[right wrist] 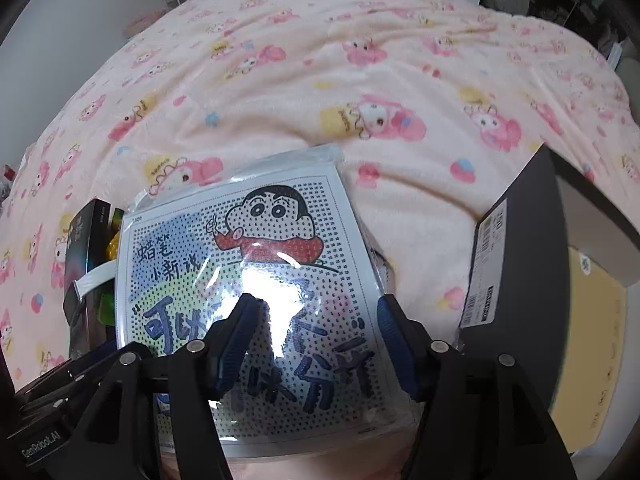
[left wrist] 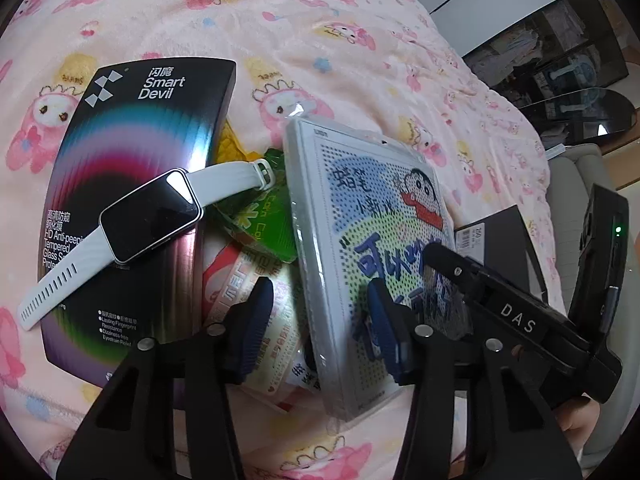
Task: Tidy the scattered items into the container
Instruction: 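Grasp the clear Shin-chan kit package with the right gripper and lift it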
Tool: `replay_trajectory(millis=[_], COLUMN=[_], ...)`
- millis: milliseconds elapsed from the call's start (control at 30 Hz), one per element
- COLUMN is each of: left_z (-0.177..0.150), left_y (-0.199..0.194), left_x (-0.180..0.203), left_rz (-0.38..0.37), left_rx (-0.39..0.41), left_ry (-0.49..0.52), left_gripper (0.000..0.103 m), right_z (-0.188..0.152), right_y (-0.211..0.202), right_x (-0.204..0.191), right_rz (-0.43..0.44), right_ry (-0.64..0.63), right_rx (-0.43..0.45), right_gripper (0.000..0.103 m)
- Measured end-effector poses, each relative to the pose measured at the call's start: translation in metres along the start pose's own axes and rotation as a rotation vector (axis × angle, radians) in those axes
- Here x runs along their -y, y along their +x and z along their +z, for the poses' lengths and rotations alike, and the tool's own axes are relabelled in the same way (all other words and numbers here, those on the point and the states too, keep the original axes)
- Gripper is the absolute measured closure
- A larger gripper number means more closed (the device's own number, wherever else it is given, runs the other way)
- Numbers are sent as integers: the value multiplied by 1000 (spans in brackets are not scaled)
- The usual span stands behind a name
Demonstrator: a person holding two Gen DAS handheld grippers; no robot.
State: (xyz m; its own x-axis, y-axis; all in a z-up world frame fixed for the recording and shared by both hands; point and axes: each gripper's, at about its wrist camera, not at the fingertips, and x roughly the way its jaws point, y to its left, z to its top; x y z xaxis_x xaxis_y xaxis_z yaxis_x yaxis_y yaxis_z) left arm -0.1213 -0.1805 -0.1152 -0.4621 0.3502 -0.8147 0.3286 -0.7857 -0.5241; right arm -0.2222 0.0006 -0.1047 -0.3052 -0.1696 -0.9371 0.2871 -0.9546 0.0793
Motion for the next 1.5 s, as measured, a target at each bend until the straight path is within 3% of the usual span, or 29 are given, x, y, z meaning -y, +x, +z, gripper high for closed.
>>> replay_trajectory(millis=[167,333,467,533,667,800,900,1000,1100,1167,1300,1500], left_z=[0,1,4,5,5,6,7,8,5,1,-14,-37], left_y=[-7,-11,-5,-4,-7,-9,-6,3,2,-7,-46,-93], left_x=[-3,1,-1,-1,0,-3,-3,-2,0,0,8,48], left_rz=[-3,-23,-11,-4,4,20,31,46,51,50,10,-17], left_rx=[31,51,39,44,79,98,78,40,36,44,94,131], left_ry=[-11,19,5,-5,-8,-27,-32,-31,-9,0,53,175], left_gripper=[57,58,64,68,67,63,56,52,52,56,61,61], right_z=[-5,10,17,12,-8,-40,-59,-65,-67,-68,-72,-86], right_y=[6,1,18,18,9,-4,-14,-2,-2,-15,-55,-112], right_x=[10,14,19,19,11,0,-18,-21,-14,-14,-6,15], right_rz=[79,34,32,110,182,198,139,106,122,132,208,283], right_ry=[62,101,126,146,114,54,-39,-49,-7,9,19,49], right_rx=[-43,29,-49,-77,-118,-141,-109,-100,-93,-66,3,109], right_gripper=[43,40,37,35,34,34,34,33,31,36,43,44])
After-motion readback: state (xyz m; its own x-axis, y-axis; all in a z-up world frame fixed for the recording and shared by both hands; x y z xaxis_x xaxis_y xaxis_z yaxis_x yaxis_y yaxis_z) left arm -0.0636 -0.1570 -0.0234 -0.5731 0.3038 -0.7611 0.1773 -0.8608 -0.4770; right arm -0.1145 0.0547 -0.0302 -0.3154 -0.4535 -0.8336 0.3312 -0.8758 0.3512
